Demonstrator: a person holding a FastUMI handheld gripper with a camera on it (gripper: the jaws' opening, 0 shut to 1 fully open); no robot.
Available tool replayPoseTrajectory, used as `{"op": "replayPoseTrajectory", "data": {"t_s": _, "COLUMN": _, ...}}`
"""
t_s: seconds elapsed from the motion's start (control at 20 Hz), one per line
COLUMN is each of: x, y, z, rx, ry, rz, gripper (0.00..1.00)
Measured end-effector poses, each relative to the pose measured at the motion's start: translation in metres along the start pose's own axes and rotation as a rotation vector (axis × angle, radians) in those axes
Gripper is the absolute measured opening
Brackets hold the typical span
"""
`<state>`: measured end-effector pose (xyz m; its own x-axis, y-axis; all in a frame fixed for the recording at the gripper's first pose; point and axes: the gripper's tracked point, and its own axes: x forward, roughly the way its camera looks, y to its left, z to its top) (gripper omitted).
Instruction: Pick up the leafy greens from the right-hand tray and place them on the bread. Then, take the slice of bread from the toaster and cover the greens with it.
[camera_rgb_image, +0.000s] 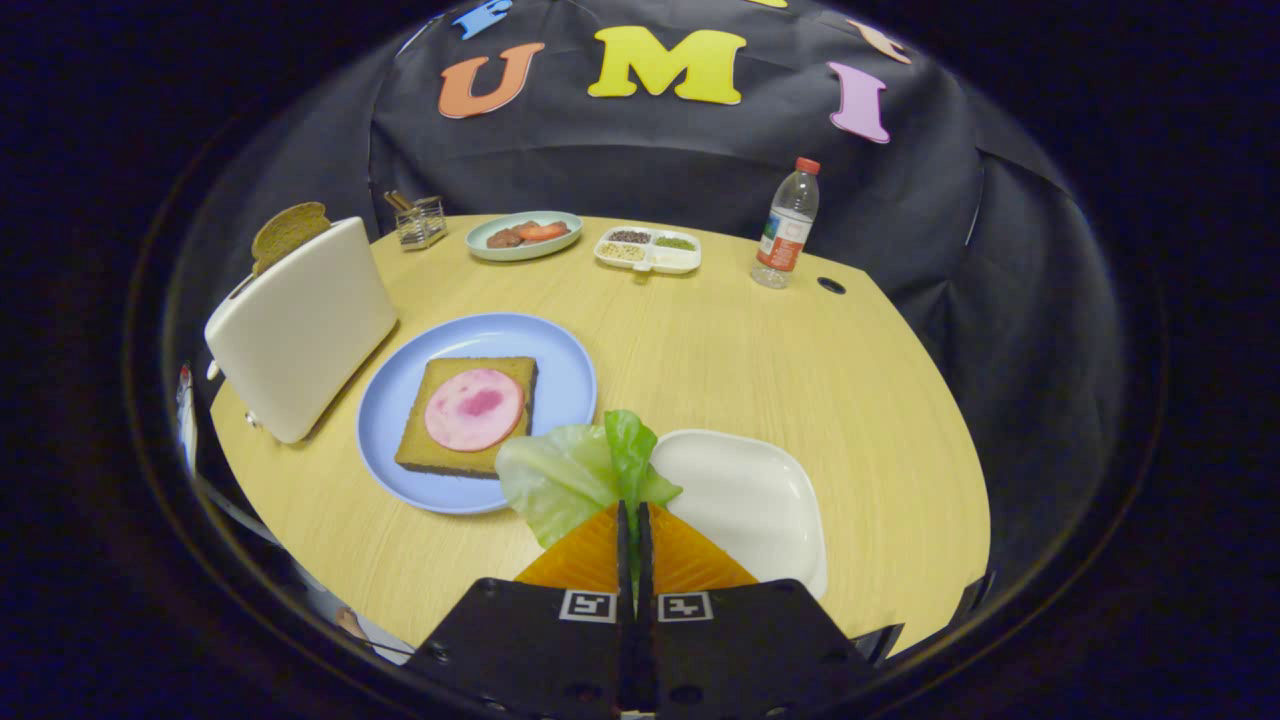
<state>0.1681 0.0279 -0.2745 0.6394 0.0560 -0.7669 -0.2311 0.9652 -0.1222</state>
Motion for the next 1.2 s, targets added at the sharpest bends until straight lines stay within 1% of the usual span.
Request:
{"op": "replayPoseTrajectory", "data": {"t_s": 0.15, "x": 0.004, "y": 0.004, "z": -0.007, "rx": 0.014, "ry": 0.025, "rz": 0.007, "gripper": 0.00}}
{"op": "replayPoseTrajectory", "data": {"t_s": 0.35, "x": -0.005, "y": 0.009, "z": -0.001, "rx": -0.017, "ry": -0.021, "rz": 0.020, "gripper": 0.00}}
{"op": "replayPoseTrajectory", "data": {"t_s": 0.5, "x": -0.023, "y": 0.025, "z": 0.022, "rx": 0.002, "ry": -0.085, "rz": 0.062, "gripper": 0.00}}
{"op": "replayPoseTrajectory", "data": {"t_s": 0.65, "x": -0.045, "y": 0.058, "z": 0.053, "rx": 0.019, "ry": -0.152, "rz": 0.148, "gripper": 0.00}}
{"op": "replayPoseTrajectory", "data": {"t_s": 0.75, "x": -0.052, "y": 0.079, "z": 0.073, "rx": 0.003, "ry": -0.194, "rz": 0.176, "gripper": 0.00}}
{"op": "replayPoseTrajectory", "data": {"t_s": 0.9, "x": -0.041, "y": 0.121, "z": 0.086, "rx": -0.018, "ry": -0.188, "rz": 0.227, "gripper": 0.00}}
{"op": "replayPoseTrajectory", "data": {"t_s": 1.0, "x": -0.021, "y": 0.143, "z": 0.084, "rx": -0.020, "ry": -0.139, "rz": 0.250, "gripper": 0.00}}
{"op": "replayPoseTrajectory", "data": {"t_s": 1.1, "x": 0.004, "y": 0.150, "z": 0.078, "rx": -0.020, "ry": -0.078, "rz": 0.237, "gripper": 0.00}}
{"op": "replayPoseTrajectory", "data": {"t_s": 1.15, "x": 0.016, "y": 0.146, "z": 0.077, "rx": -0.014, "ry": -0.064, "rz": 0.211, "gripper": 0.01}}
{"op": "replayPoseTrajectory", "data": {"t_s": 1.2, "x": 0.026, "y": 0.136, "z": 0.078, "rx": -0.011, "ry": -0.057, "rz": 0.167, "gripper": 0.01}}
